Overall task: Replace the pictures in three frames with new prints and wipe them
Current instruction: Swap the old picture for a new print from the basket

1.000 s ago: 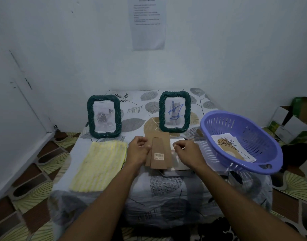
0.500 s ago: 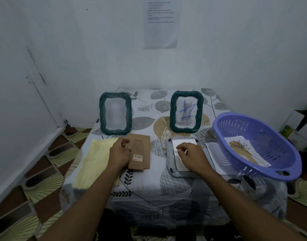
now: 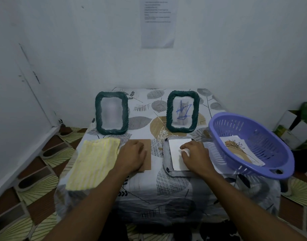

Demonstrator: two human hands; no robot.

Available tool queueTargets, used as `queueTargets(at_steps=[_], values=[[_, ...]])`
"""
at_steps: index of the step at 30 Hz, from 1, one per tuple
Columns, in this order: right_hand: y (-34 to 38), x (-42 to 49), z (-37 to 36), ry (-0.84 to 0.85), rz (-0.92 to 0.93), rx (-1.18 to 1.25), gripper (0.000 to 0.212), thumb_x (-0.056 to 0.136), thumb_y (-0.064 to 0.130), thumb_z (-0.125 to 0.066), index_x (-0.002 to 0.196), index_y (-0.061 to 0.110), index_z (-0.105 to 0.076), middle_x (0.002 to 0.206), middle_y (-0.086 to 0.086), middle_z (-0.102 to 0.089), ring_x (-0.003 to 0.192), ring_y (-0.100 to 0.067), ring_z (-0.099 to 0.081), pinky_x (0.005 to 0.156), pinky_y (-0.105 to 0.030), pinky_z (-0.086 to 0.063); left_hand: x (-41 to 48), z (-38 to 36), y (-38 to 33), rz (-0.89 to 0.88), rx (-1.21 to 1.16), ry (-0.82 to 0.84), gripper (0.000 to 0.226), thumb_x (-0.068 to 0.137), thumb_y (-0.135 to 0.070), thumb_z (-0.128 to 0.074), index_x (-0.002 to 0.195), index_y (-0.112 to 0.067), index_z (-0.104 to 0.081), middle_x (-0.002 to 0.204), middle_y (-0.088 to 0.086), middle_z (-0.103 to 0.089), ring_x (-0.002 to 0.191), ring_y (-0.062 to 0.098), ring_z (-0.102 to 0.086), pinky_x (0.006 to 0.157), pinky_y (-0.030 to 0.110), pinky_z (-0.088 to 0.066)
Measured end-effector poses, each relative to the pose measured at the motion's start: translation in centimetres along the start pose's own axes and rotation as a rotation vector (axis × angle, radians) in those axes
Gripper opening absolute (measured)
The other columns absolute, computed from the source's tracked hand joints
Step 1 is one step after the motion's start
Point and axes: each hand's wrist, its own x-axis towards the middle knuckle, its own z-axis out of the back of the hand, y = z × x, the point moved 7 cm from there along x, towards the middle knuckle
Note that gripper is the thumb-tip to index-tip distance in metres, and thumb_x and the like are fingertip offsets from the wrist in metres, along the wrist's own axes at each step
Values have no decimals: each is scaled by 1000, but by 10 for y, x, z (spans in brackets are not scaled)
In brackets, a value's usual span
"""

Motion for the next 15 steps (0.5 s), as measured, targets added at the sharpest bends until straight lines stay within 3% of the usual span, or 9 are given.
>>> queueTargets(at_steps=[2,5,9,15], values=[[-6,-1,-2,14,-14,-13,24,92,25,-52,112,24,-66,124,1,-57,121,-24,-42,93,-41,-34,0,-8,-3,2,41,45,27,87,-34,-53,91,-10,-64,97,6,-63,91,28,-59,76,39,-49],[-15,-3,0,-9,-36,0,24,92,23,-53,113,24,-65,125,1,-56,121,-24,-41,95,-41,-35,2,-9,-14,-14,39,-47,26,87,-31,-55,92,-9,-67,100,8,-65,91,28,-60,77,37,-48],[-26,-5,2,-55,-70,29,32,91,12,-50,121,15,-61,128,-8,-56,118,-29,-45,100,-40,-40,11,-21,-58,-32,-97,-10,35,90,-39,-52,105,-12,-67,112,4,-62,104,24,-55,86,37,-45],[-33,-12,1,-47,-115,115,39,92,2,-44,127,14,-56,129,-7,-57,119,-24,-49,103,-35,-41,16,-53,-87,130,25,46,60,80,-63,-57,111,-13,-63,129,5,-52,120,24,-43,99,40,-40]])
